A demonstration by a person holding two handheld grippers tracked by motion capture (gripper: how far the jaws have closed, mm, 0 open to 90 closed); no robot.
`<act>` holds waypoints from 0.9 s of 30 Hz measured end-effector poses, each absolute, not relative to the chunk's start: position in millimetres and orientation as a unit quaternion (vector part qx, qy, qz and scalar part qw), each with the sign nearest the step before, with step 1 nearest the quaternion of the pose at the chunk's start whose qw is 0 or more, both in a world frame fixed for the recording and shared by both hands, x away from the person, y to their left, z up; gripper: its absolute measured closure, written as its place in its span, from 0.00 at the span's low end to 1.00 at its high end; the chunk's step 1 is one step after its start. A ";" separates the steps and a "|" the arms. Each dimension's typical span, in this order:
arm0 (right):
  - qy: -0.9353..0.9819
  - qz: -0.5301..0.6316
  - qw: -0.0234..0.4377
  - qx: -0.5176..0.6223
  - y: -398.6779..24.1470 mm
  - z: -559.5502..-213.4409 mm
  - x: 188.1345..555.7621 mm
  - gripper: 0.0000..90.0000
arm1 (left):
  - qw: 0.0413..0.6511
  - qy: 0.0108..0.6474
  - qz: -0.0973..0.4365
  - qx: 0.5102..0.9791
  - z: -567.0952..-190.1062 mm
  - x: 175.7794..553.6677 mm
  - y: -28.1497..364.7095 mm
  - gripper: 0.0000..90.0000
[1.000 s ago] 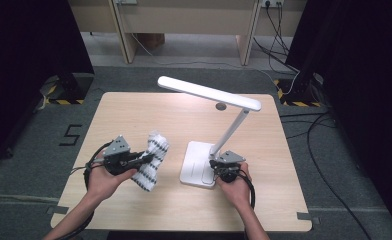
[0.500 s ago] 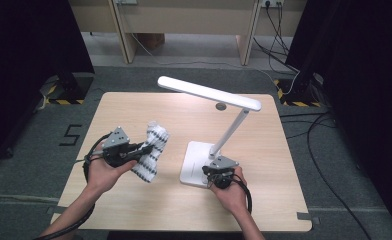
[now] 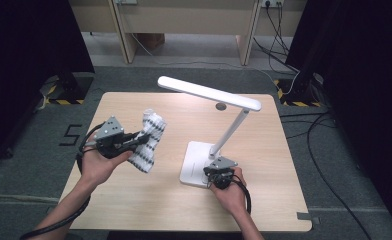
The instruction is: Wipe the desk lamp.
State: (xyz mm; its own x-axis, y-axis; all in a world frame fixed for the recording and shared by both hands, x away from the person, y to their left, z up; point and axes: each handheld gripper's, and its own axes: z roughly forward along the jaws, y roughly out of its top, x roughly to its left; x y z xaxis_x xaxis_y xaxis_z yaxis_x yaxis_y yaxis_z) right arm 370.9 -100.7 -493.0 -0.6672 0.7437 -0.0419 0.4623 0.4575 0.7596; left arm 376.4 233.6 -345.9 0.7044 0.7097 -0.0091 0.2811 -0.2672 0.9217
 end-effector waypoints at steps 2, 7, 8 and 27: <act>0.832 0.373 0.186 0.365 -101.1 -494.9 371.1 1.00 | 0.515 0.321 0.214 0.766 -340.1 377.4 234.6 0.87; 0.829 0.381 0.180 0.369 -103.0 -496.0 371.8 1.00 | 0.516 0.313 0.227 0.764 -325.6 381.2 236.0 0.88; 0.828 0.383 0.178 0.369 -103.6 -496.2 372.2 1.00 | 0.516 0.311 0.230 0.764 -322.8 382.3 236.4 0.88; 0.824 0.391 0.167 0.375 -106.2 -497.4 373.0 1.00 | 0.540 0.320 0.269 0.730 -282.2 408.3 234.8 0.88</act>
